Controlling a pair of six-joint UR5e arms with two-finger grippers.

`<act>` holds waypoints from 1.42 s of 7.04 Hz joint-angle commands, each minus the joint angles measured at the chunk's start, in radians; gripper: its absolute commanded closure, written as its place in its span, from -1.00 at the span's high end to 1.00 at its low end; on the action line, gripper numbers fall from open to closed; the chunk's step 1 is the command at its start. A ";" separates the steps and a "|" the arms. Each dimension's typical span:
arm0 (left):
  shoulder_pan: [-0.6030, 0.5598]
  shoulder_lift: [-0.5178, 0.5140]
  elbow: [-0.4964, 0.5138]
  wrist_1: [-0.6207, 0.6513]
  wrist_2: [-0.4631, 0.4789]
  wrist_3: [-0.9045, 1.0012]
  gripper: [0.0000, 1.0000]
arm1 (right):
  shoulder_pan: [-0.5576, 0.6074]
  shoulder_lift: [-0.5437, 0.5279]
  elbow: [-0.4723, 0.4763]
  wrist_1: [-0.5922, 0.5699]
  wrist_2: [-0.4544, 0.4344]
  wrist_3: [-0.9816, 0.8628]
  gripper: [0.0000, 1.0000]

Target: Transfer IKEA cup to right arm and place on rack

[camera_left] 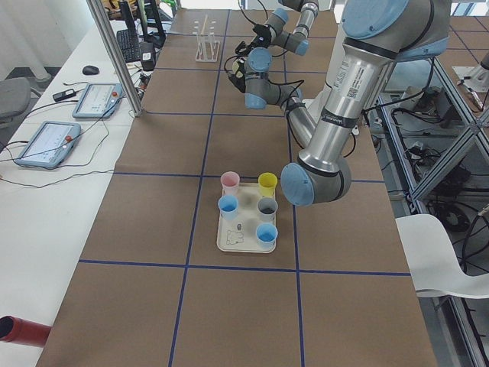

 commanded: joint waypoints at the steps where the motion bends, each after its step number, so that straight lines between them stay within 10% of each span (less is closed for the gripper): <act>1: 0.000 0.000 -0.001 0.000 0.001 0.002 -1.00 | 0.001 -0.002 0.000 0.001 -0.002 -0.001 0.49; 10: 0.000 -0.002 0.000 0.002 0.003 0.002 -1.00 | -0.006 0.000 0.005 0.003 -0.002 -0.001 0.87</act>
